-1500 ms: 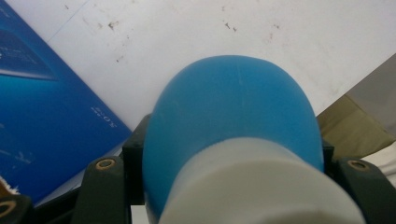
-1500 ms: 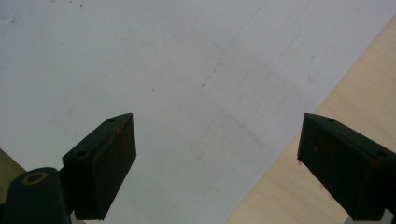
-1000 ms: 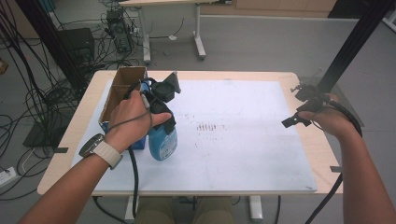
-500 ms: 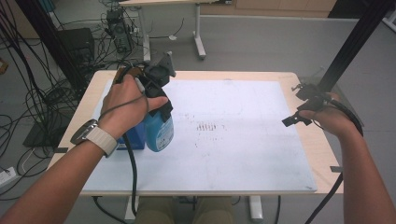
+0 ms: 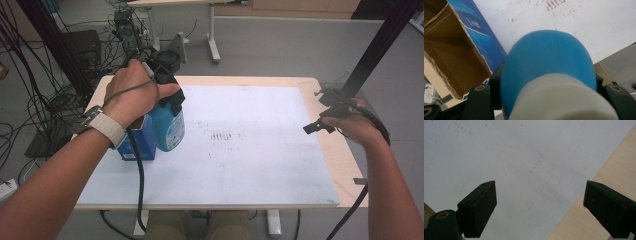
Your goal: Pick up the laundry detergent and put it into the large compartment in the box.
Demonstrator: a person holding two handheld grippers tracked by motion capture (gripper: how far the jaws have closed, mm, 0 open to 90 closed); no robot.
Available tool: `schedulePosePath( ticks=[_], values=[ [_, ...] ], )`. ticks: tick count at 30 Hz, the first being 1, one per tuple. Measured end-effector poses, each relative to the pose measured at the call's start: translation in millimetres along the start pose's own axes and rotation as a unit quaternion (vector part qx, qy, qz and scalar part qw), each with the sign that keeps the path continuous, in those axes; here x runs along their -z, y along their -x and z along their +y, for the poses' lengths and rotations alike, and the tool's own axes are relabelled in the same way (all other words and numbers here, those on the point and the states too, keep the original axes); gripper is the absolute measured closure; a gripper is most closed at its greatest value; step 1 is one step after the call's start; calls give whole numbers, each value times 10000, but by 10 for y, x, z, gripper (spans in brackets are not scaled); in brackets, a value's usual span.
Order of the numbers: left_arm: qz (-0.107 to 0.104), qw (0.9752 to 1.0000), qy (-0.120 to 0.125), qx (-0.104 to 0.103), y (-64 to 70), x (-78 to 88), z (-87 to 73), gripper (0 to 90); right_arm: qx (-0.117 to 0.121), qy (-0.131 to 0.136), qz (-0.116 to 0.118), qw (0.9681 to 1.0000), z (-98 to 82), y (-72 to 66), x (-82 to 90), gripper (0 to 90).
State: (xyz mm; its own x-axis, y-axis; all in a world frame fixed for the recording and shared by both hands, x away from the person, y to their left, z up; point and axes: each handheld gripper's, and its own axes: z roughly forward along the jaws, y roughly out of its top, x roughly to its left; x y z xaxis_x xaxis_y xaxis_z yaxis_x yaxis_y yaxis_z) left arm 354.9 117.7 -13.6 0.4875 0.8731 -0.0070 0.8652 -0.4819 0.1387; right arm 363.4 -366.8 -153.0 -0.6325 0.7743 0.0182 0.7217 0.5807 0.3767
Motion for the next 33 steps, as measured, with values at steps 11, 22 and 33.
schedulePosePath(
  ticks=[11,22,33],
  values=[
    [-55,9996,-20,274,-110,135,79,394,49,13,35,10000,81,0,-60,116],
    [60,9973,152,710,-265,372,117,395,43,-56,25,10000,112,12,-117,116],
    [56,9945,184,1028,-452,580,138,394,93,-100,-11,9999,168,5,-127,116]
  ],
)
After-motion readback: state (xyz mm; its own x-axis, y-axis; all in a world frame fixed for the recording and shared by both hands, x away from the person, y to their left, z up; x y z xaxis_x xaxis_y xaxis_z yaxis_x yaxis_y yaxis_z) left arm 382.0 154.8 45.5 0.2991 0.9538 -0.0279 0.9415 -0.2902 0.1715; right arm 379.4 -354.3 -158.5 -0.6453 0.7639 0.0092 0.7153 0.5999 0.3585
